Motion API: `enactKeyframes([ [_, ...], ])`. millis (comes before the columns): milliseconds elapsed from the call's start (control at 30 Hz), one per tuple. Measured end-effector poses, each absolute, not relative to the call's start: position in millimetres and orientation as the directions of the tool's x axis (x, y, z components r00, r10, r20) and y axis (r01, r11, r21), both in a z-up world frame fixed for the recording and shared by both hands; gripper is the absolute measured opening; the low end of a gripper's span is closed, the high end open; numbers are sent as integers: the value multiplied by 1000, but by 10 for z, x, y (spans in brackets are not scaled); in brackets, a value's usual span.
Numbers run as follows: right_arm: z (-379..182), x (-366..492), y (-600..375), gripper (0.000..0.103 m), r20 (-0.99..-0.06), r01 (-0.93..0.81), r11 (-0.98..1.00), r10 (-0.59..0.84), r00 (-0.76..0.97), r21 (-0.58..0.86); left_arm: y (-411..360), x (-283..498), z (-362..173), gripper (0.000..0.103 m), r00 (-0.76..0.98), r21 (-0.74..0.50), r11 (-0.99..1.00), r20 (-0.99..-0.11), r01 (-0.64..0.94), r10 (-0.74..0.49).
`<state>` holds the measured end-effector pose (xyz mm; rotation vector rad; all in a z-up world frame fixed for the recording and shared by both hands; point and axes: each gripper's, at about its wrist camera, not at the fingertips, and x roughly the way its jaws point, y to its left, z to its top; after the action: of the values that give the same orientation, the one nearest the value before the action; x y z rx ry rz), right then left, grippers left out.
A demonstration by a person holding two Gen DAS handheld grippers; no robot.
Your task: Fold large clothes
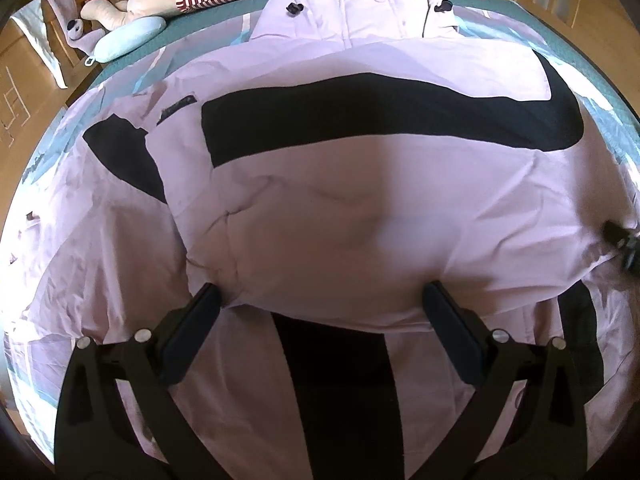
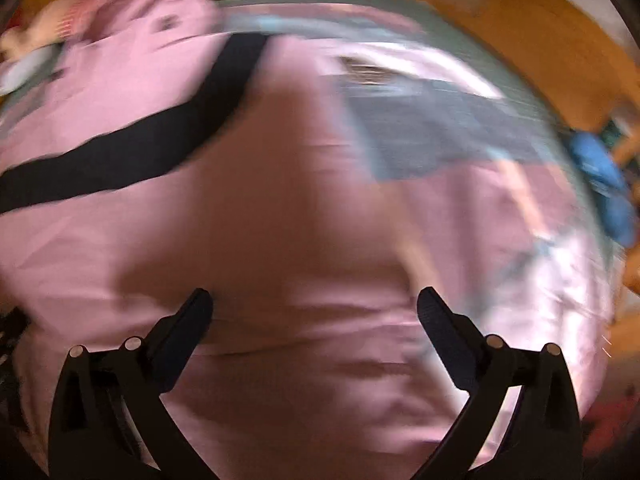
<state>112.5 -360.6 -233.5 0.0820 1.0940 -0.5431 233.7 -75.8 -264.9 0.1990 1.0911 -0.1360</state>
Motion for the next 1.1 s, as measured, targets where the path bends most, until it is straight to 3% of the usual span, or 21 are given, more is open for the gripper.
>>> enactKeyframes([
  [100,-2149,1013,-3716,102,-816,520,845,-384,433,-123,-768,2332,-2652,101,458,94,975,-889,203,-9],
  [200,-2001,996,-3452,102,-759,411,908,-322,565,-79,-770,2326,-2656,101,464,94,975,-886,201,-10],
  [267,-2071,1056,-3247,102,-775,325,938,-296,558,-124,-770,2322,-2657,101,465,94,975,-885,201,-10],
  [333,-2395,1209,-3158,102,-852,267,943,-300,430,-198,-771,2322,-2656,101,464,92,975,-886,200,-12],
  [467,-2489,1289,-3226,102,-875,282,948,-257,409,-146,-742,2347,-2580,101,449,84,977,-894,197,-13],
  [667,-2502,1327,-3239,102,-869,270,949,-265,417,-159,68,2486,-1789,101,613,135,987,-774,-86,159],
  [767,-2492,1259,-3211,102,-869,272,950,-260,421,-153,981,2542,-1581,101,577,-14,962,-803,-273,152],
  [900,-2480,1200,-3162,102,-867,273,949,-263,423,-155,2322,2404,-1835,101,510,-316,789,-860,-526,-4],
  [1000,-2484,1203,-3166,102,-867,273,949,-263,424,-155,2966,2293,-2054,101,504,-380,668,-864,-639,-9],
  [1100,-2481,1195,-3150,102,-867,273,949,-264,423,-155,3361,2246,-2252,101,477,-364,626,-879,-690,16],
])
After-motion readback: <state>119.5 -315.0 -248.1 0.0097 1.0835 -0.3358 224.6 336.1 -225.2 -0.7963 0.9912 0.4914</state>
